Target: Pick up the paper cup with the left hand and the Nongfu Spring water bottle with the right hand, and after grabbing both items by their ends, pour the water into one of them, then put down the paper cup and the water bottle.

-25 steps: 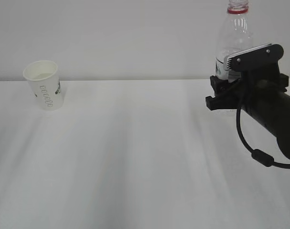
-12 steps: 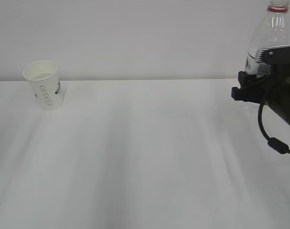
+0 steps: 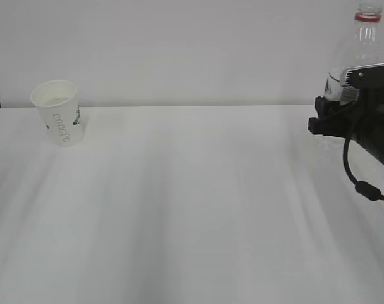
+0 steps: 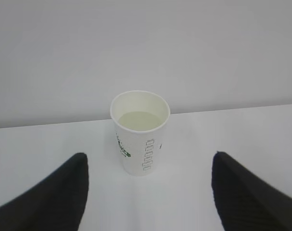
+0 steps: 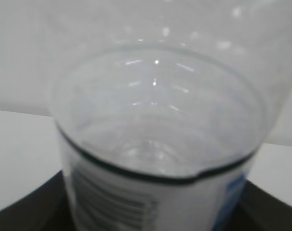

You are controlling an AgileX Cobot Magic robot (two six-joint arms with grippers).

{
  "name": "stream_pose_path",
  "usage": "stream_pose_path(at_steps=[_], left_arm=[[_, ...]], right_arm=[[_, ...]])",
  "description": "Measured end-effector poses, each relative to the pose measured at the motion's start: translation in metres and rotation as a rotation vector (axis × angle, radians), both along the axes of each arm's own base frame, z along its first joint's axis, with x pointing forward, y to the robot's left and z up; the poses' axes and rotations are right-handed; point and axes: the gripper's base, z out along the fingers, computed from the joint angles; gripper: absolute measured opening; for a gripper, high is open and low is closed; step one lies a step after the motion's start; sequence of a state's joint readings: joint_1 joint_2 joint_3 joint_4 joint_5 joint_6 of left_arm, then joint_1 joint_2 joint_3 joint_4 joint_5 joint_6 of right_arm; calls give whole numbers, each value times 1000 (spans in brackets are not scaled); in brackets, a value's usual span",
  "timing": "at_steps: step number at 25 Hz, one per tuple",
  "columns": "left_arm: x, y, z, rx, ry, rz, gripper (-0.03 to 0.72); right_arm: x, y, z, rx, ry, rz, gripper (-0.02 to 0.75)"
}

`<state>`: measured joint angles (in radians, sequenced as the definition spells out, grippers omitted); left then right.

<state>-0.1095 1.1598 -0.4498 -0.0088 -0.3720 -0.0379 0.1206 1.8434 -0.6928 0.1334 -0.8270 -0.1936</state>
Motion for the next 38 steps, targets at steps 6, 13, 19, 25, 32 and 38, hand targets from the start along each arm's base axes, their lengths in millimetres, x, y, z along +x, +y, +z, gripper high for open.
stream_pose_path(at_steps=[6,13,19,25,32,38], left_arm=[[0,0,0,0,-1,0,579],[0,0,0,0,-1,0,579],[0,0,0,7,-3,-5,579],[0,0,0,7,-3,-5,579],[0,0,0,12,-4,-9,579],[0,-1,0,33,-4,-24,579]], right_arm=[[17,3,-5,4,-10,14,476],[37,6,-15,3,-10,20,476],[53,8,-25,2,-13,21,476],[61,10,-42,-4,5,26,476],[62,11,-58,-16,-9,43,476],[62,11,-72,4,-19,41,476]])
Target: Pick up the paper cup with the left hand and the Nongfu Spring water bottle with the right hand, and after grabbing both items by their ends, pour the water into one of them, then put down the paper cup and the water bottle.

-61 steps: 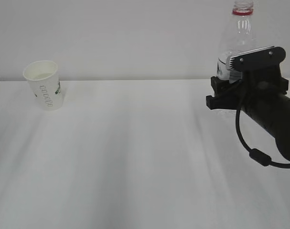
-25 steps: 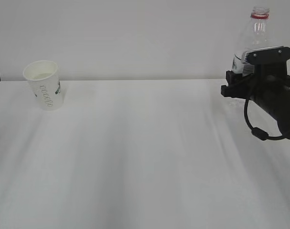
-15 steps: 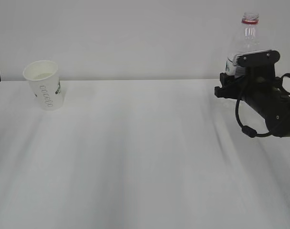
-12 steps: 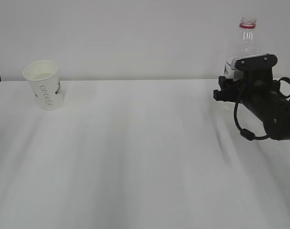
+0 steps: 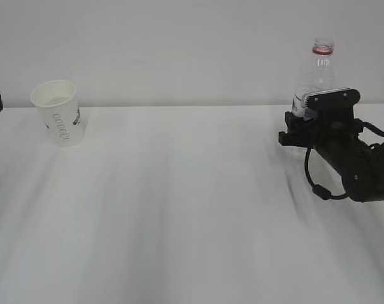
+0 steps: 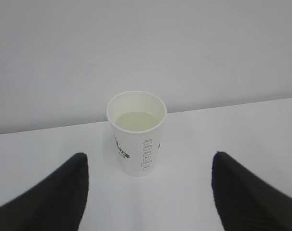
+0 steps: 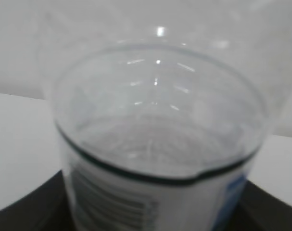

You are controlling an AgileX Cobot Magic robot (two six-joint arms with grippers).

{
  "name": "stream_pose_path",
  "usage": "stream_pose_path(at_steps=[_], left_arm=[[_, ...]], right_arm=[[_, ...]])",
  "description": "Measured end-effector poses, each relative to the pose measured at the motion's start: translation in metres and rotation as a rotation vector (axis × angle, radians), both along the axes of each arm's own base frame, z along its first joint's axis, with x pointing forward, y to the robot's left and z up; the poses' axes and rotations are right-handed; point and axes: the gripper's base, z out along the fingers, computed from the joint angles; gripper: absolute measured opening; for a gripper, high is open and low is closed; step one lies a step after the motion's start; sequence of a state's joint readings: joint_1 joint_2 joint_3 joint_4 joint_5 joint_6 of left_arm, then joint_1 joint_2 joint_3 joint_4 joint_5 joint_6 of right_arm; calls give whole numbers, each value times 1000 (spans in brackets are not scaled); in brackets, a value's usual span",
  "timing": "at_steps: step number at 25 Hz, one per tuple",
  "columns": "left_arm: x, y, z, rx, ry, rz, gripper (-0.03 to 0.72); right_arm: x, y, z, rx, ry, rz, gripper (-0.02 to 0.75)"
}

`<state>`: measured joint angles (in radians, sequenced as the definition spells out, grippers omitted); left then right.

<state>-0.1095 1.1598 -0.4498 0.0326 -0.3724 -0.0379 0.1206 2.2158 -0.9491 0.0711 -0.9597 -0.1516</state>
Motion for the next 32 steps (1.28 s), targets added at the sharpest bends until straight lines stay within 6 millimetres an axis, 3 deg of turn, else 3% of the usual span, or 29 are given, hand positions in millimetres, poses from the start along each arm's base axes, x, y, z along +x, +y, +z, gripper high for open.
stream_pose_path(at_steps=[8,15,17,32], left_arm=[[-1,0,-2,15,25,-8,579],[-1,0,-2,20,25,-11,579],[-1,0,-3,20,27,-11,579],[-2,-1,-7,47,73,-22,579]], right_arm=[[0,1,-5,31,-28,6,485],[1,2,-3,35,-50,13,639],[-1,2,-3,35,-56,13,652],[-45,-4,-20,22,21,12,657]])
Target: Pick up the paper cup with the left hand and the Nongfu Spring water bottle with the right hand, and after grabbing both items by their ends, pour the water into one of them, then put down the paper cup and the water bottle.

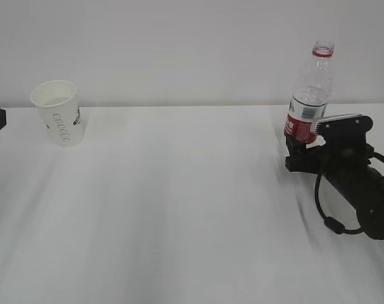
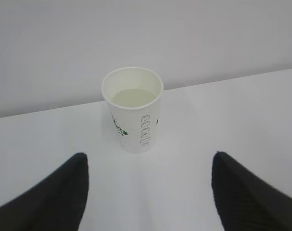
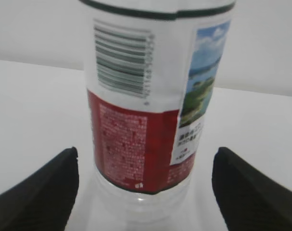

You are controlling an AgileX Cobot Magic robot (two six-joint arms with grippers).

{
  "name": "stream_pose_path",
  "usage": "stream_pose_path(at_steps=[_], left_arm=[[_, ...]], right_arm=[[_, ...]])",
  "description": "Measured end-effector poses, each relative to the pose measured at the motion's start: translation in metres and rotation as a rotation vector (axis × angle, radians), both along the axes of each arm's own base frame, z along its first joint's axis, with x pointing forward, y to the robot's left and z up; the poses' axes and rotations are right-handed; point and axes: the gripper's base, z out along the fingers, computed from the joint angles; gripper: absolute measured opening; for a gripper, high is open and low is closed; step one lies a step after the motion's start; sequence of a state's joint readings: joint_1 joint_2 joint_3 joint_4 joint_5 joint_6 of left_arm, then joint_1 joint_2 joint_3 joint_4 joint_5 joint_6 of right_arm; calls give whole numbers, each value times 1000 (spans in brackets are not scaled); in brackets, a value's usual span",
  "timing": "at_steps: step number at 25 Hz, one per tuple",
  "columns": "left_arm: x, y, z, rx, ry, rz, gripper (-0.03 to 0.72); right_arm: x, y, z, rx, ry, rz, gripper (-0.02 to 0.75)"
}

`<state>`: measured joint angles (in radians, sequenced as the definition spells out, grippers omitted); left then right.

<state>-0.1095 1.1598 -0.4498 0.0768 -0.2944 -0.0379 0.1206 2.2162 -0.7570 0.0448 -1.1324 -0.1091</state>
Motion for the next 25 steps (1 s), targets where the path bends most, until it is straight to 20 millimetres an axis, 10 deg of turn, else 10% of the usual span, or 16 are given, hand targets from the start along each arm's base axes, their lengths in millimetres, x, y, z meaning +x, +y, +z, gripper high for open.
stream_pose_path(at_steps=[25], left_arm=[[-31,4,30,4,-58,8,579]], right_arm=[[-68,-9,76,14,-87,-7,629]])
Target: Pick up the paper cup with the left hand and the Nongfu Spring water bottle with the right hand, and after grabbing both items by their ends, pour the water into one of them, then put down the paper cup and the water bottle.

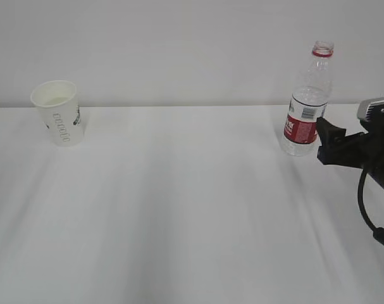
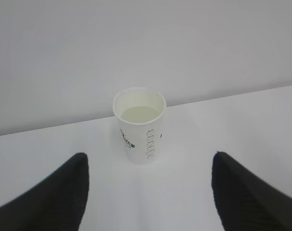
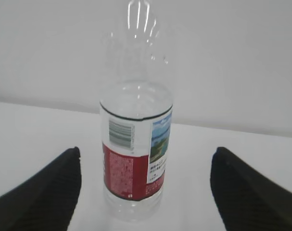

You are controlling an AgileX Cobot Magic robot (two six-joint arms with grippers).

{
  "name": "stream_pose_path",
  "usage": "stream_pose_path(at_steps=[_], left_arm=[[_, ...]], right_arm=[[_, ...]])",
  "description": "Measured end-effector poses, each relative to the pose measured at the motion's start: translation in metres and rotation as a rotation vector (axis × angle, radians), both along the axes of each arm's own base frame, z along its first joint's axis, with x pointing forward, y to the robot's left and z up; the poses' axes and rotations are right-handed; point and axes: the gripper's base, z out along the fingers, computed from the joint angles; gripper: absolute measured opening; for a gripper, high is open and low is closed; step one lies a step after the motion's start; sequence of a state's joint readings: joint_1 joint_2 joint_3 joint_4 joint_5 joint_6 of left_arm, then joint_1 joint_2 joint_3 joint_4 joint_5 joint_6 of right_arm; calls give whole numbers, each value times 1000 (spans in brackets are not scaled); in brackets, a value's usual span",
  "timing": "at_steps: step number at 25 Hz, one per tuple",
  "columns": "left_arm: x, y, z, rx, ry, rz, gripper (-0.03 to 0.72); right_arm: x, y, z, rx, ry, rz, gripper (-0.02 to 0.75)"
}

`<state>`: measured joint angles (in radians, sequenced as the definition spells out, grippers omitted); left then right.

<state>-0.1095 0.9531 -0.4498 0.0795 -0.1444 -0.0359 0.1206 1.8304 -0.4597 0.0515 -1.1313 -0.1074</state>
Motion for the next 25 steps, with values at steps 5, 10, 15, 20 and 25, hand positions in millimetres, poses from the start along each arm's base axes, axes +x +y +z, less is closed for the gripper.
stream_pose_path(at_steps=[5,10,15,20,25], left_arm=[[-10,1,7,0,-14,3,579],[-21,3,15,-1,-34,7,579],[-31,4,19,-9,-33,13,579],[-38,6,29,-25,-28,22,579],[-41,6,36,-26,-22,24,579]], right_arm=[[-9,-2,19,8,-34,-5,627],[-20,-3,35,13,-42,-7,619],[-29,-4,50,18,-51,-5,610],[-38,-5,70,6,-61,-1,605],[-50,-6,89,-2,-76,5,596]])
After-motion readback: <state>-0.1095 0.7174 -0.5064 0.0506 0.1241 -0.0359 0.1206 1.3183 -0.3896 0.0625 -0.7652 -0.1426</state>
